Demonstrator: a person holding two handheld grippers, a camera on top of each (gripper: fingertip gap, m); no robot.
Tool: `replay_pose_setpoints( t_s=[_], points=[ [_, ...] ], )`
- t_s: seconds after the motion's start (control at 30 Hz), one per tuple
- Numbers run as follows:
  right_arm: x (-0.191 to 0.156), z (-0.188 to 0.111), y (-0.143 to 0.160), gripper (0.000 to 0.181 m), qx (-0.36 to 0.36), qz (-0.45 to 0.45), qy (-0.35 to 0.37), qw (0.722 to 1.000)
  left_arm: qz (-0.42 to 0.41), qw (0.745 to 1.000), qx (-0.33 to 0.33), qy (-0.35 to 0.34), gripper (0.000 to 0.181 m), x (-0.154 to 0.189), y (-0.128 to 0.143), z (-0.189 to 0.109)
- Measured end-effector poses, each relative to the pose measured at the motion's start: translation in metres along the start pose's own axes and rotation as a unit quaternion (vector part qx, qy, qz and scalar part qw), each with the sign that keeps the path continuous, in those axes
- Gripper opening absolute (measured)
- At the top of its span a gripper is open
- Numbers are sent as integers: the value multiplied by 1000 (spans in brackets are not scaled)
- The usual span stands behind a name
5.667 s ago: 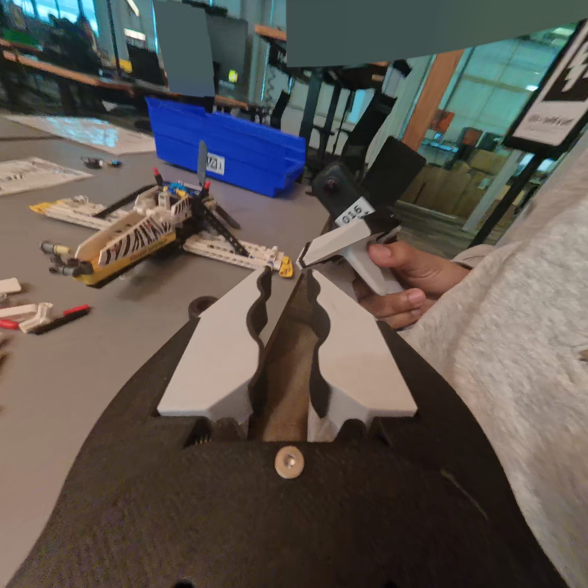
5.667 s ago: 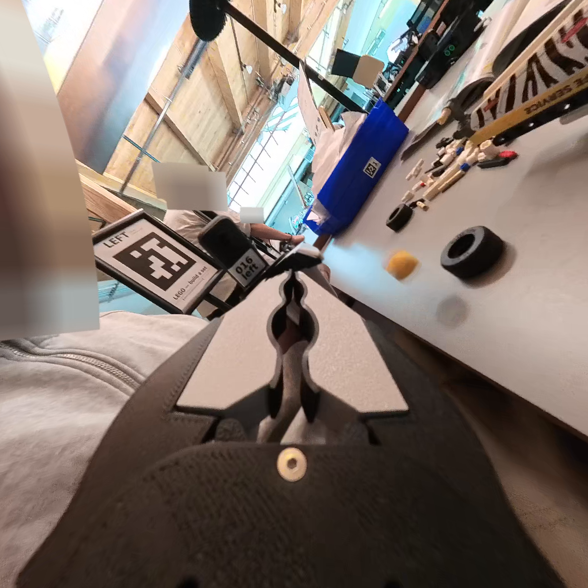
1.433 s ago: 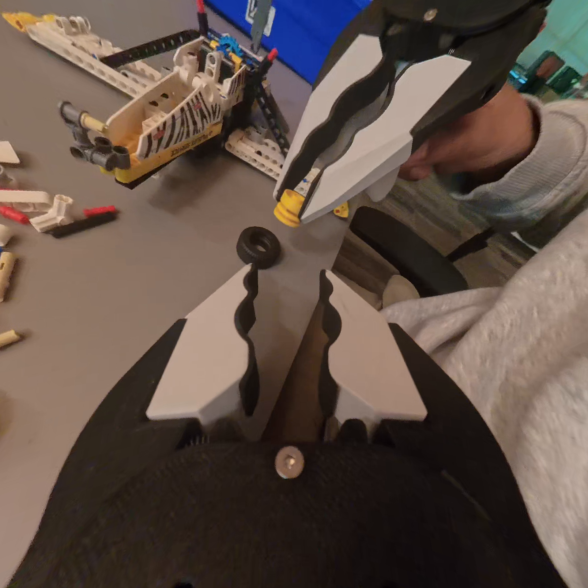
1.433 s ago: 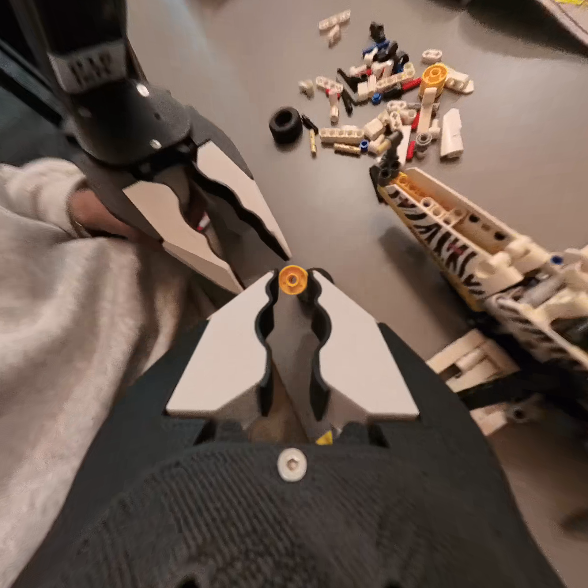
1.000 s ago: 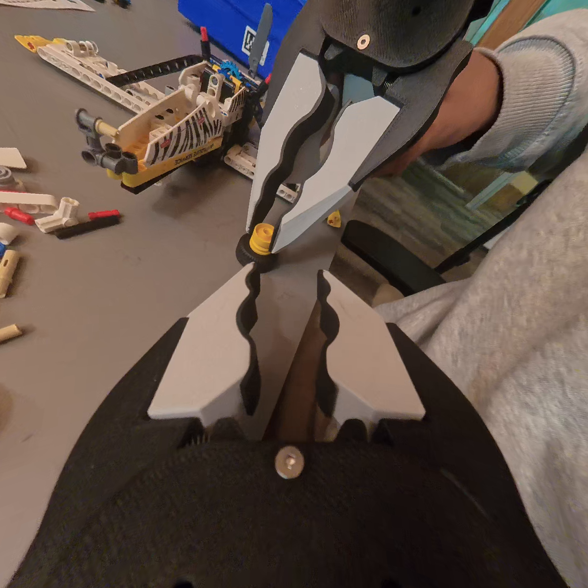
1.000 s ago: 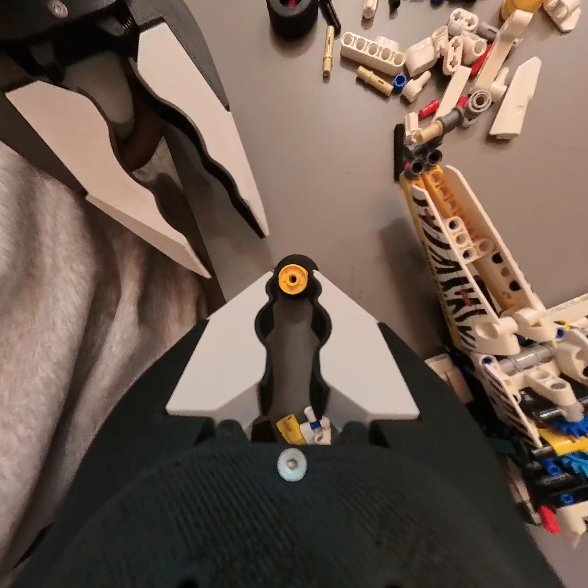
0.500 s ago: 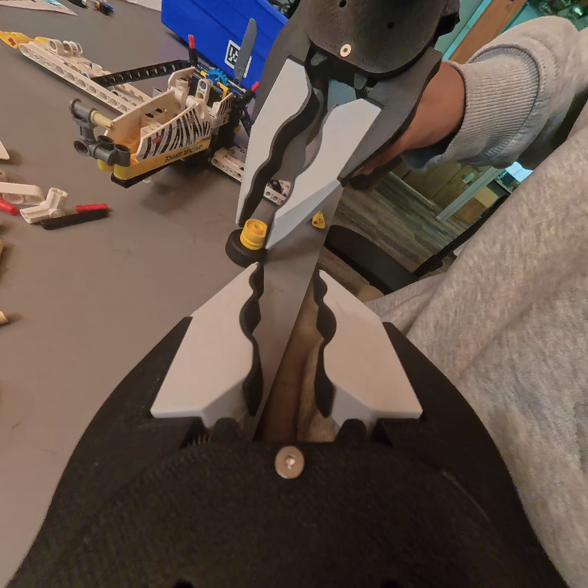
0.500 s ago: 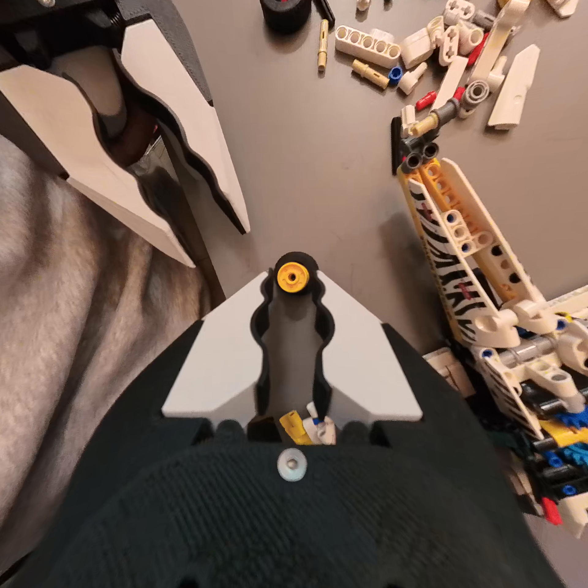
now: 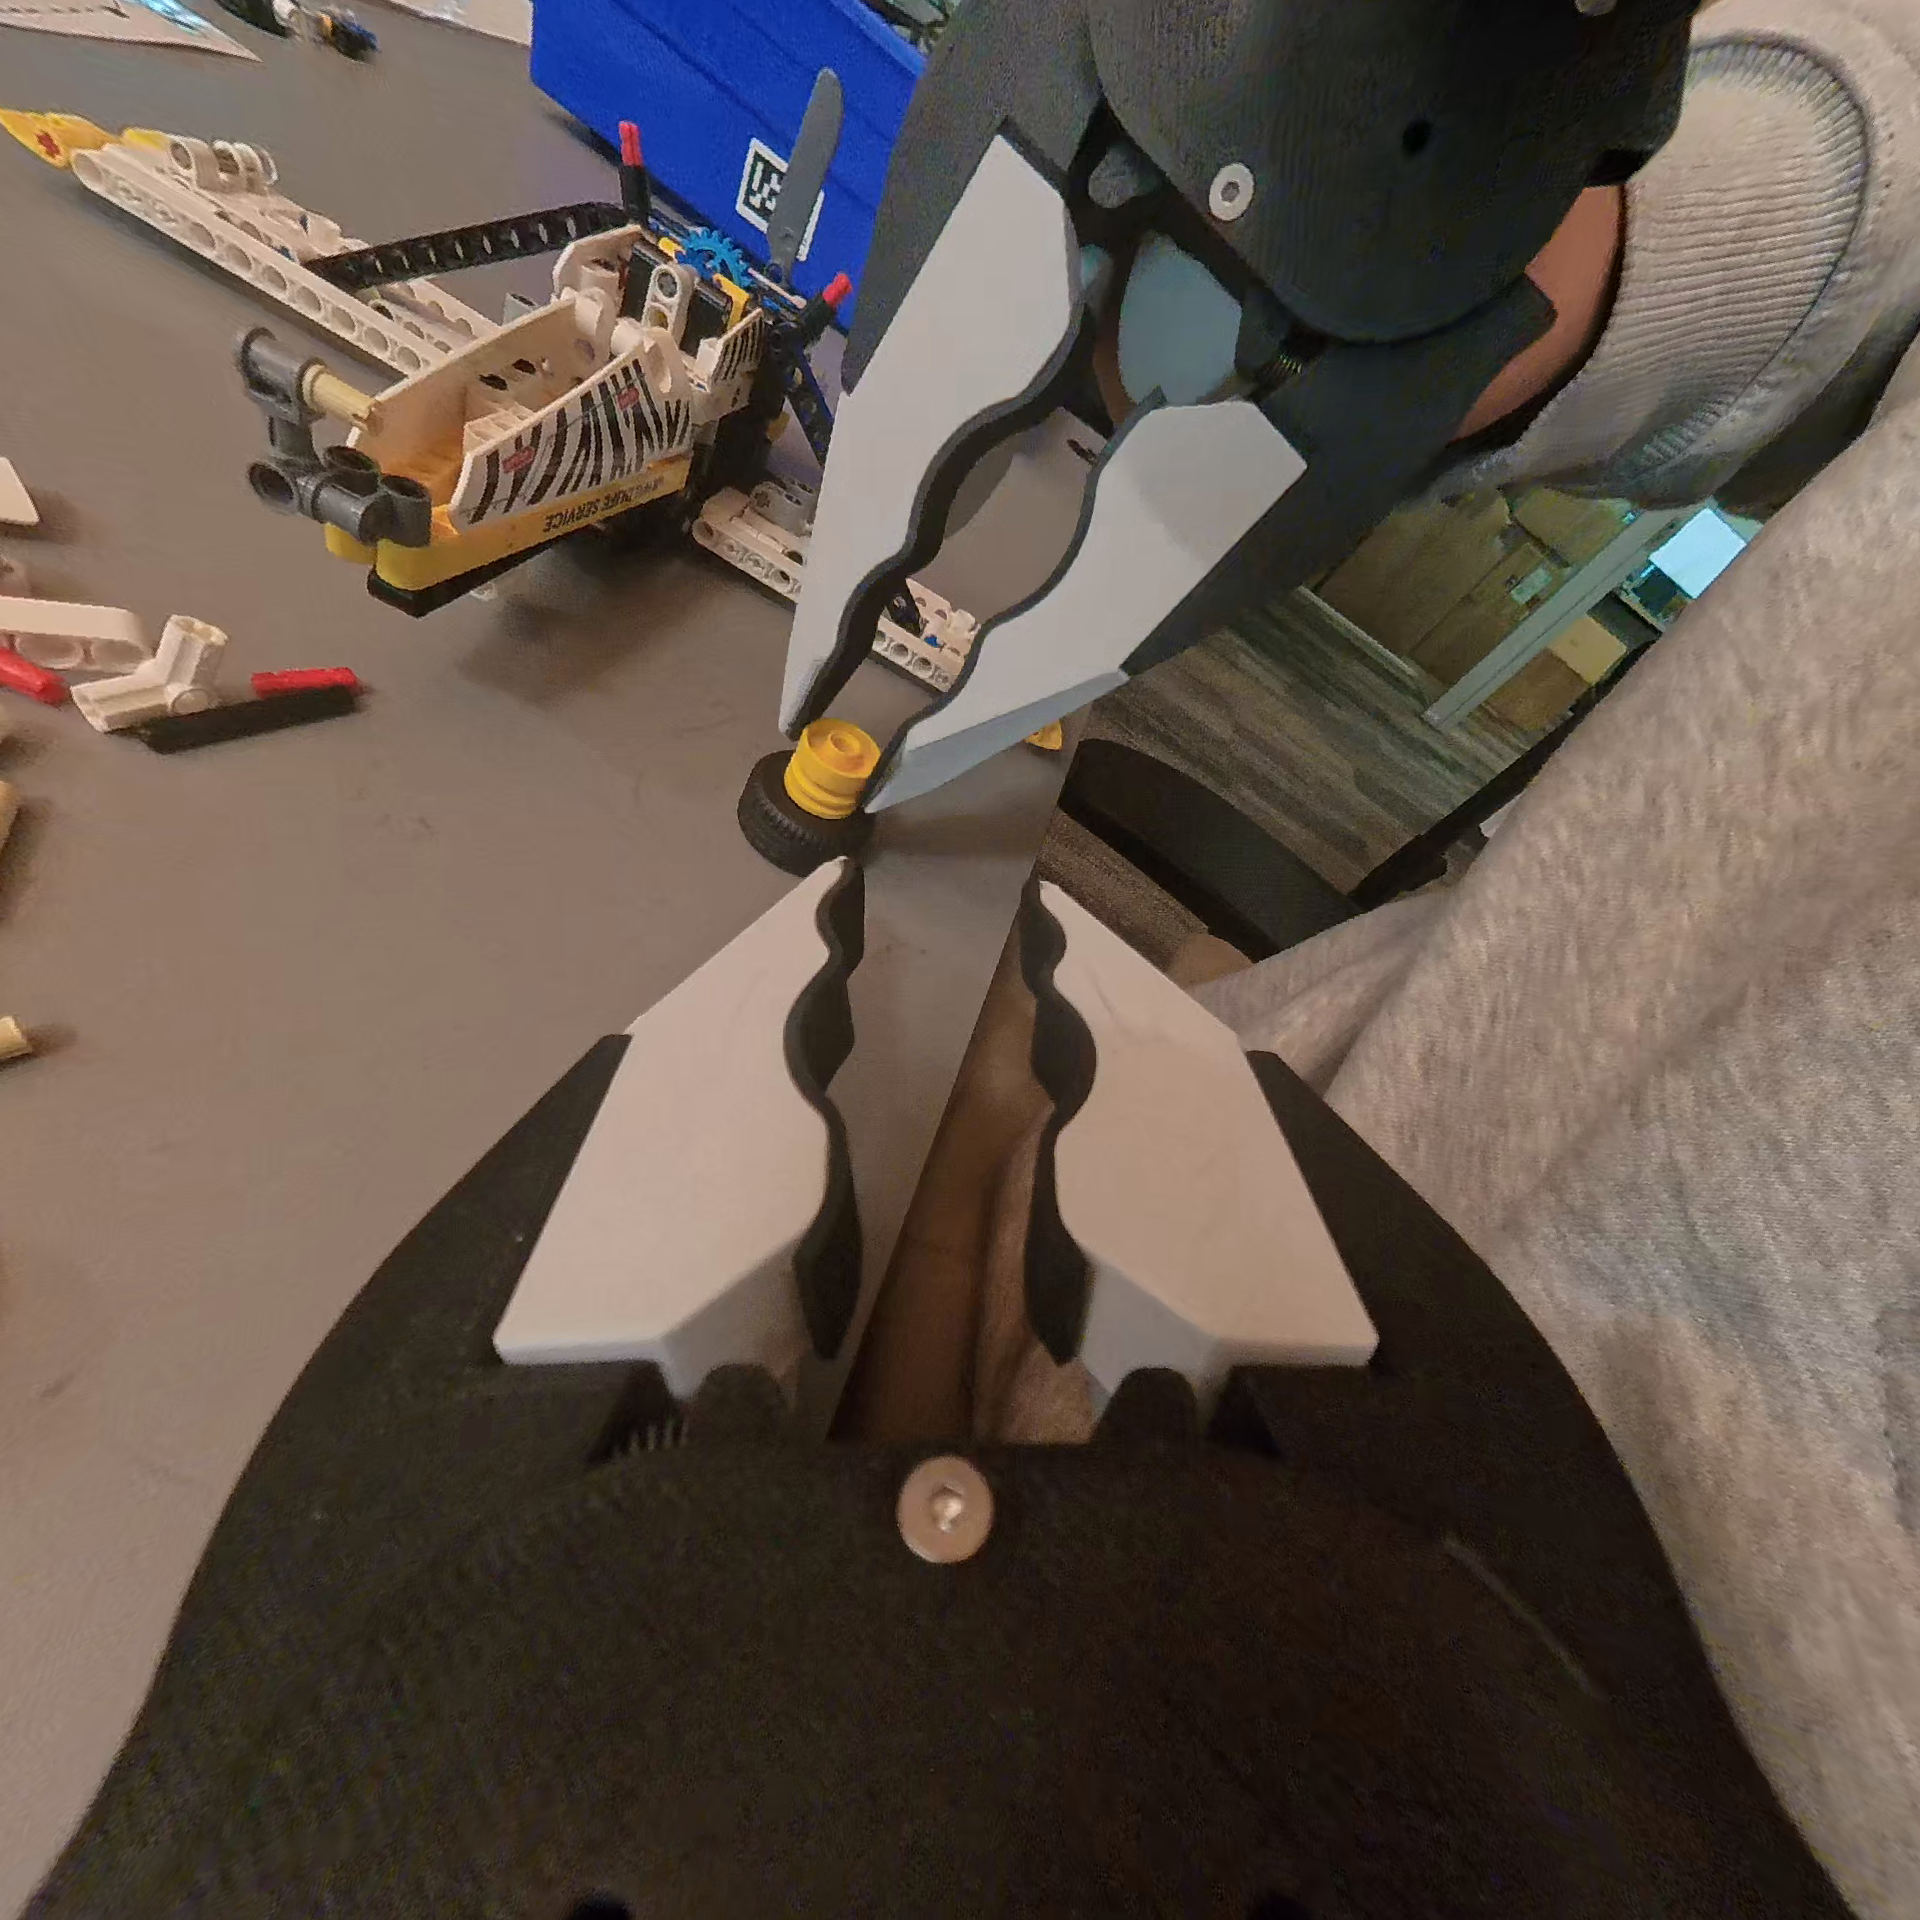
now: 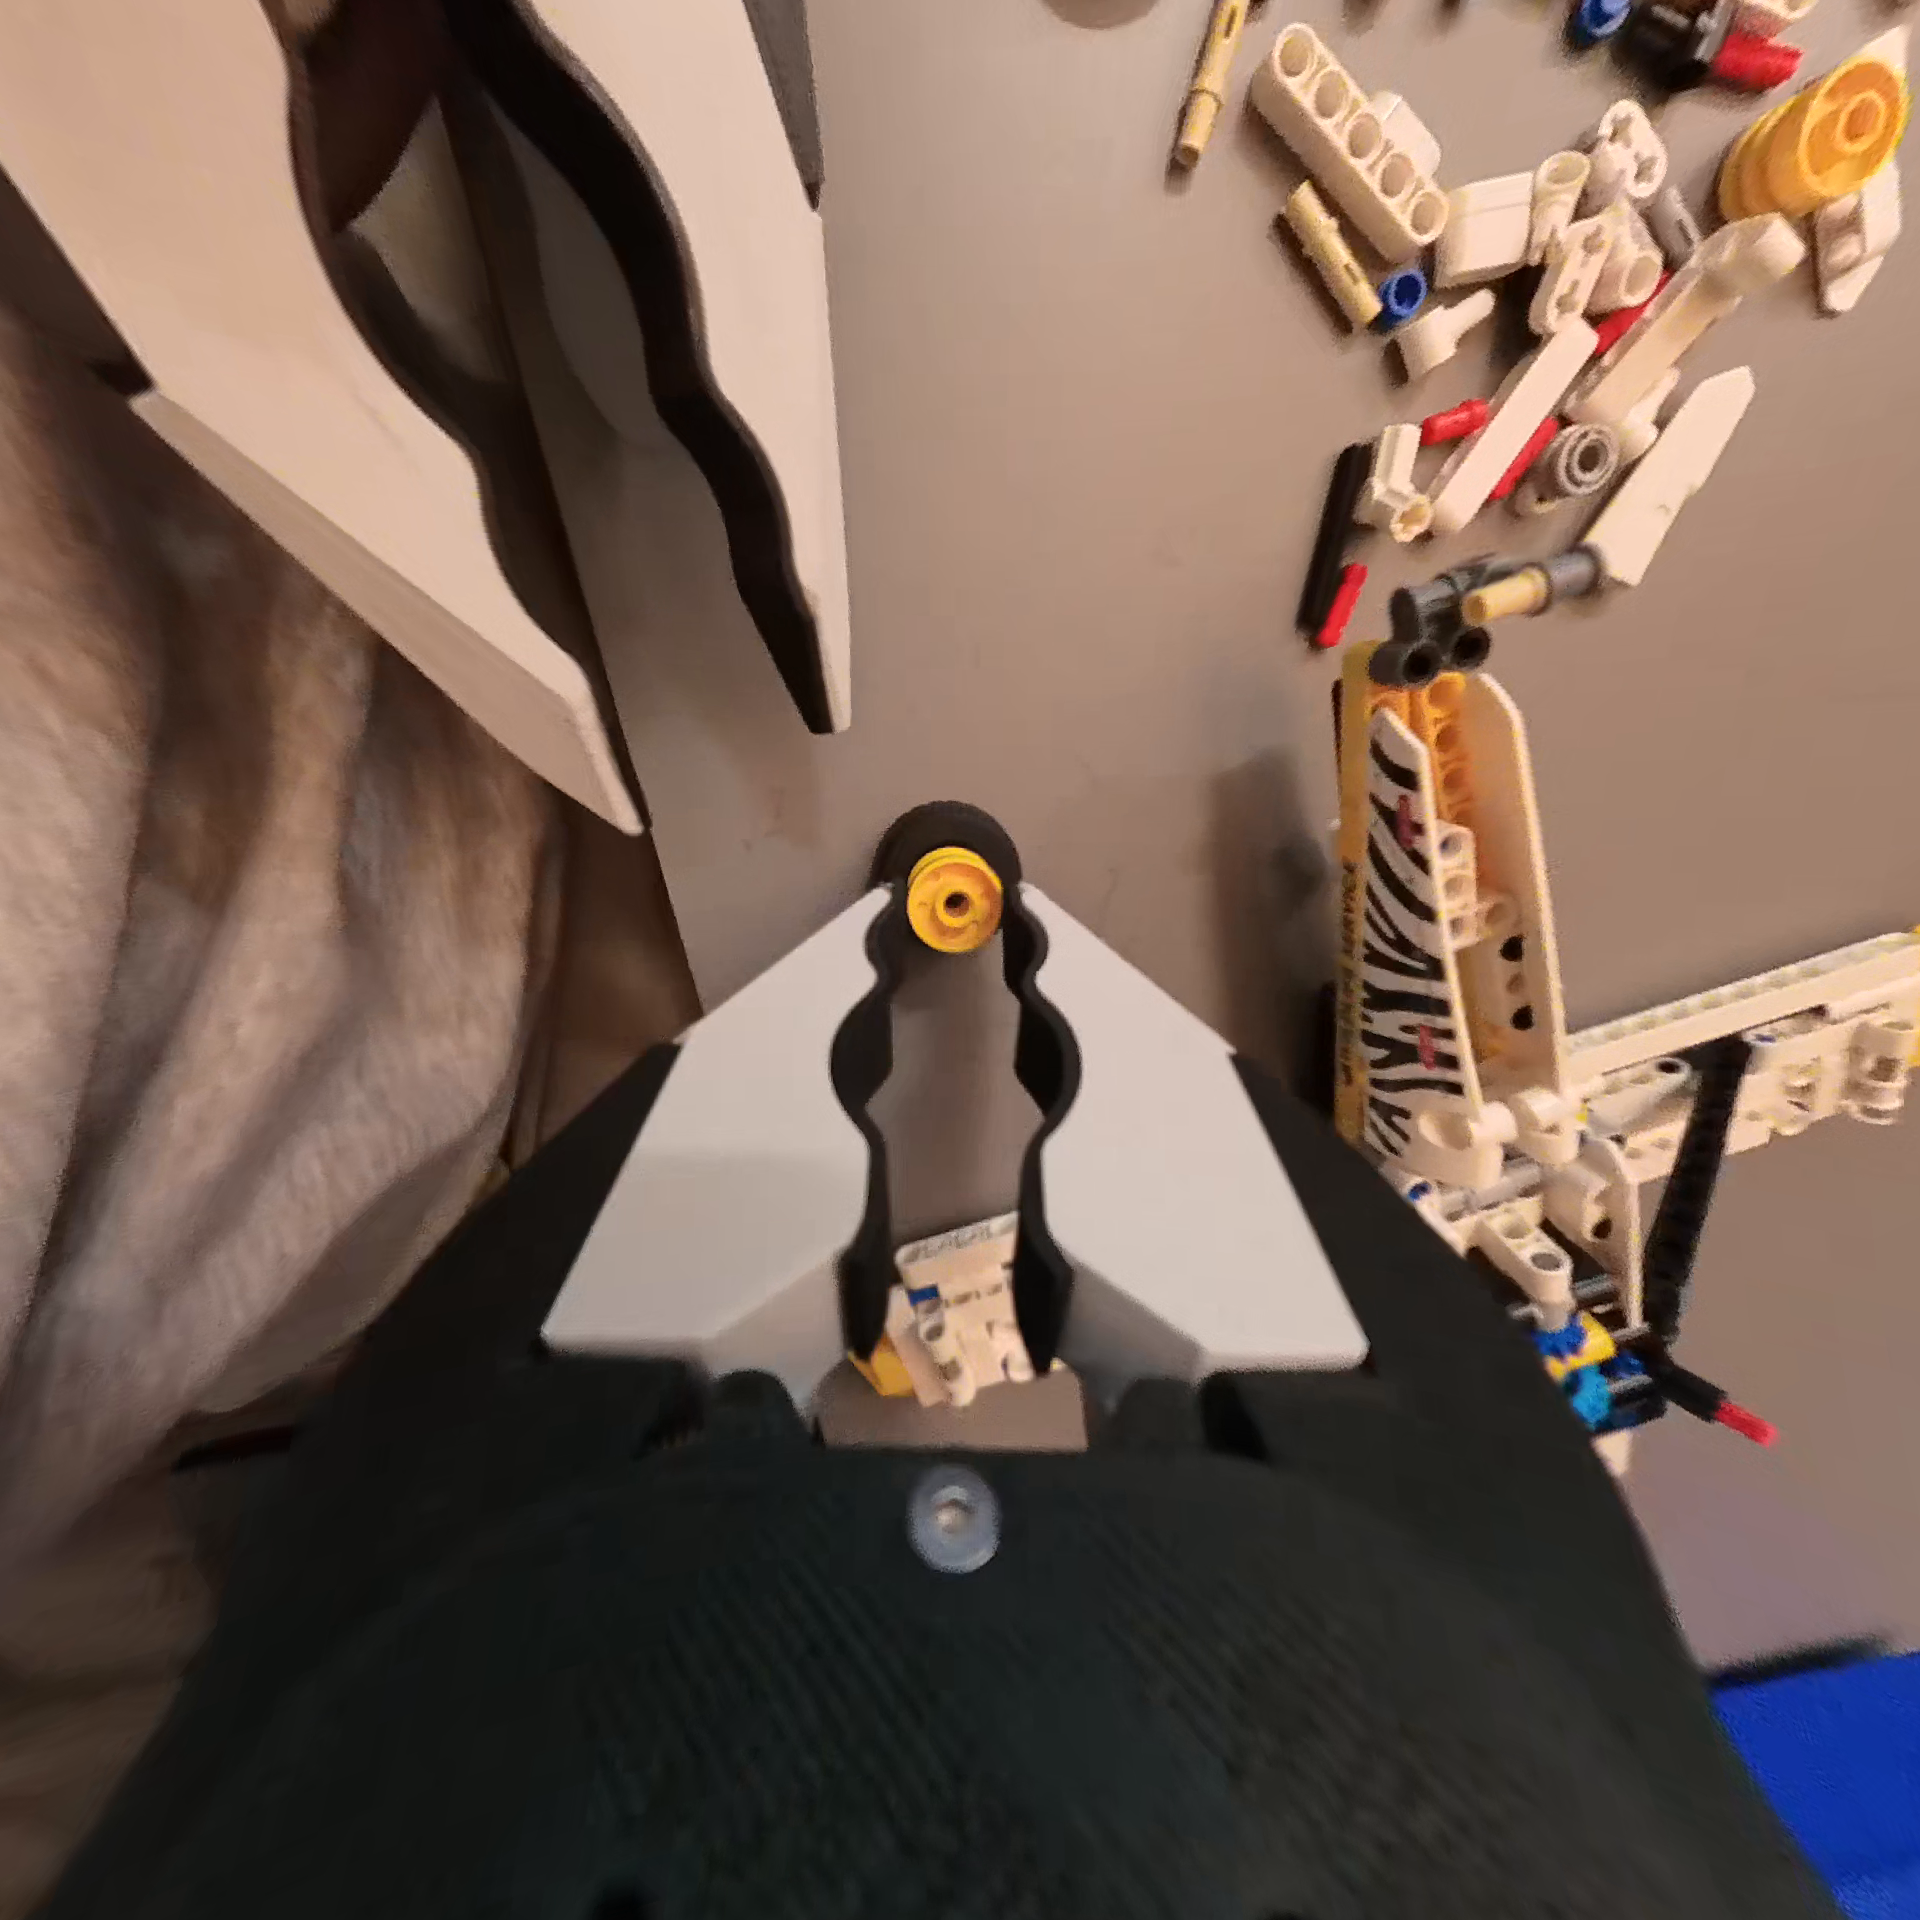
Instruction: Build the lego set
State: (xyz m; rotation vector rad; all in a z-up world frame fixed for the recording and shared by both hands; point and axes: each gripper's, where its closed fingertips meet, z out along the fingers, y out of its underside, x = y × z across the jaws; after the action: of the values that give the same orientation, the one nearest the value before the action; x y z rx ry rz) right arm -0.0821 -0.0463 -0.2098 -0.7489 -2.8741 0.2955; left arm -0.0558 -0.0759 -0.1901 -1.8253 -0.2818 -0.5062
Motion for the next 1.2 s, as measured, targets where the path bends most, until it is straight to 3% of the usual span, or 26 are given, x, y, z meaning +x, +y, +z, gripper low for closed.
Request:
replay_pose_setpoints(
  t_s=[0.57, 1.2],
  points=[
    [3, 0, -1, 16, 30, 63, -24, 997, -6, 1000, 1, 6, 28, 0, 0, -1],
    [0, 0, -1, 16, 42, 65, -13, 997, -9, 1000, 3, 8, 28, 0, 0, -1]
  ],
)
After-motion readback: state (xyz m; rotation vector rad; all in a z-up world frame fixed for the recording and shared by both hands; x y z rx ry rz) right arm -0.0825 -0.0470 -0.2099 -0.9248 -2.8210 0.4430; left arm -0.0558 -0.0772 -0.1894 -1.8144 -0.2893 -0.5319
